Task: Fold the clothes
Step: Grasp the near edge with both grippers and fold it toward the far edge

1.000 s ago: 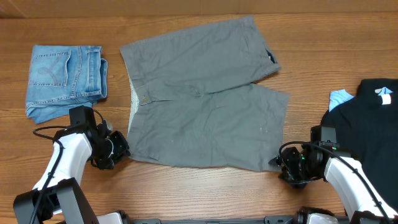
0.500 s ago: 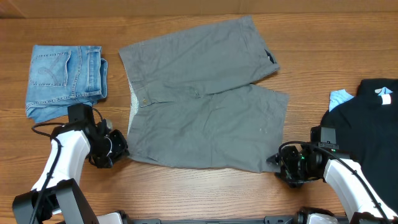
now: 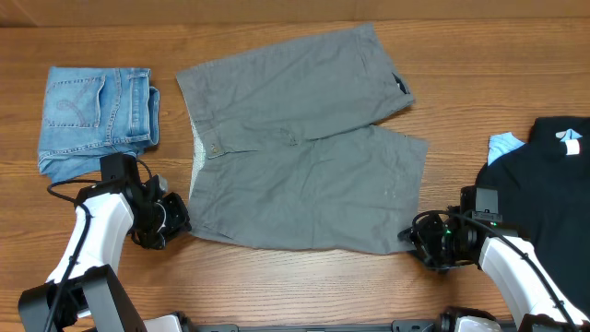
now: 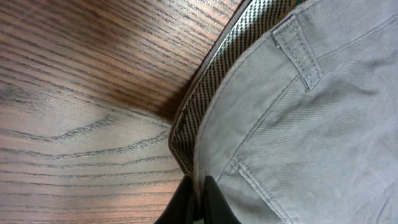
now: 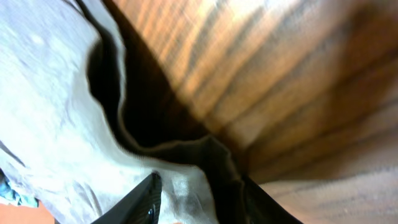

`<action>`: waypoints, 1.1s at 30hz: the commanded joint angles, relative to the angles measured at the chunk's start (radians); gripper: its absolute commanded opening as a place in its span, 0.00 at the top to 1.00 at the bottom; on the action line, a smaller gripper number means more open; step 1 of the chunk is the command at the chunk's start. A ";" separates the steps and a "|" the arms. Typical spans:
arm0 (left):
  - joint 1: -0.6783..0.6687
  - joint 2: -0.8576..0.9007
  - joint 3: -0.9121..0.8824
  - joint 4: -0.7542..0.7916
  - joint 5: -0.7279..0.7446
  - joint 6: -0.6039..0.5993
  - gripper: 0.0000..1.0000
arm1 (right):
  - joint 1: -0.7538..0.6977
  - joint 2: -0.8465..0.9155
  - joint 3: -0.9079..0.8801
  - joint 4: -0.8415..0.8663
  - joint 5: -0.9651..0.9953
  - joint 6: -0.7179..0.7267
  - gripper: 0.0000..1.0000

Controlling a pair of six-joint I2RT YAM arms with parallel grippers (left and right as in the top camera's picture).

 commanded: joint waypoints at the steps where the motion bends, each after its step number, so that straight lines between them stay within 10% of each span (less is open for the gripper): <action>1: 0.000 0.008 0.021 -0.003 -0.011 0.024 0.96 | -0.002 -0.008 -0.007 0.021 0.016 0.008 0.63; 10: 0.000 0.008 0.065 -0.056 -0.019 0.054 0.96 | -0.002 -0.009 0.005 -0.026 0.055 -0.007 0.96; 33: 0.000 -0.478 0.293 -0.515 -0.067 0.073 0.96 | -0.001 -0.181 0.788 -0.807 0.340 -0.132 0.96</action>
